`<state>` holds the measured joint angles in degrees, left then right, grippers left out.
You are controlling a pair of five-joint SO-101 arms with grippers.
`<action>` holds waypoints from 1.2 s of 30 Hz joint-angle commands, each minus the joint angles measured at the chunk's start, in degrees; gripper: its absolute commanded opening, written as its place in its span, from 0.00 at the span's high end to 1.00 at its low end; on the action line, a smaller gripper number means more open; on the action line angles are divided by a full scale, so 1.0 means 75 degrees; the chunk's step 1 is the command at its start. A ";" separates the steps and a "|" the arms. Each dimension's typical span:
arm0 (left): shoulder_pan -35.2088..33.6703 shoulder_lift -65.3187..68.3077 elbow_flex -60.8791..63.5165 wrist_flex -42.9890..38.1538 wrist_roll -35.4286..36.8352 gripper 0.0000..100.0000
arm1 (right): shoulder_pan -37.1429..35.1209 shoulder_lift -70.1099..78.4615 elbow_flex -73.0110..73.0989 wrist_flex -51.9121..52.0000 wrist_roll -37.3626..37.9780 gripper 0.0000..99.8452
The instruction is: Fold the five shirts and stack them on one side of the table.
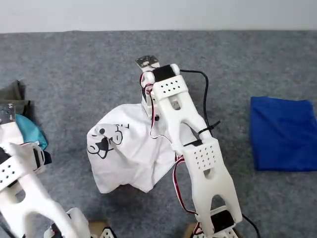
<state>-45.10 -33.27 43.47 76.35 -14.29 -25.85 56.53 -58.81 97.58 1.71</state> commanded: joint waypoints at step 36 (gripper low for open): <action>0.6927 -0.2567 -0.0100 0.0985 -0.0035 0.77 | 0.3628 -0.3581 -0.3212 0.0697 0.1805 0.99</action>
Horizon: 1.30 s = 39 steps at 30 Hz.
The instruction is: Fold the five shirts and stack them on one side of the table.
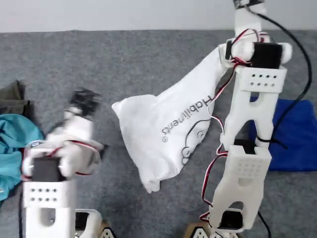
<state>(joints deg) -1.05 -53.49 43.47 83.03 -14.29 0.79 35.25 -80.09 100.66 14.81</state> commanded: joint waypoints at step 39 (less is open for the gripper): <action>0.4864 0.5322 -0.1342 -0.1172 0.0305 0.71 | 0.0275 -0.0873 0.0258 0.0299 0.0070 0.99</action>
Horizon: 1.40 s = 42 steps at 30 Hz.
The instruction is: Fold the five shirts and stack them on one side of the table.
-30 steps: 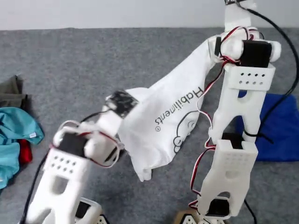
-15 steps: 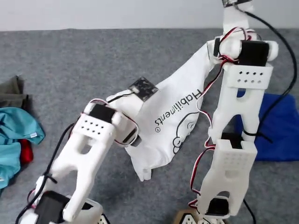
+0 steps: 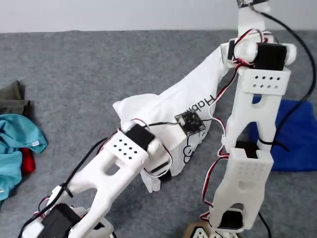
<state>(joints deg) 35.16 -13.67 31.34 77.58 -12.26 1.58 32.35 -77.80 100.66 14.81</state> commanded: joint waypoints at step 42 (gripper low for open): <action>-0.5931 -0.1196 -0.5867 0.0293 0.0270 0.99 | 0.1131 -0.2690 -0.0047 0.0311 0.1020 0.99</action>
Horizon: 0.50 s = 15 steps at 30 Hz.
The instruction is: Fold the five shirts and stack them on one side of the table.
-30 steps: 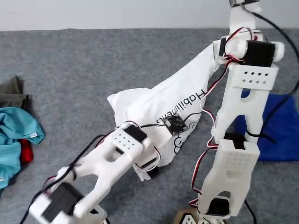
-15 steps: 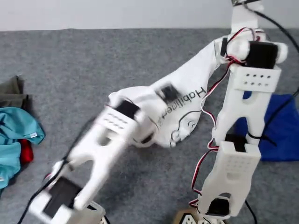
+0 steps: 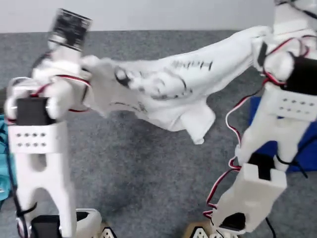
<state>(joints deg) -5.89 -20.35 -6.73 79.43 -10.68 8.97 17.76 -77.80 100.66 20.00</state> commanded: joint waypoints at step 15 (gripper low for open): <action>-0.1371 -0.0234 -0.4530 -0.0738 0.1102 0.99 | -0.1319 -0.2526 -0.0035 0.0311 0.1606 0.99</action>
<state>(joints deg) -15.91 -20.44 -36.26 77.93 -3.03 2.02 1.58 -77.89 100.66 31.16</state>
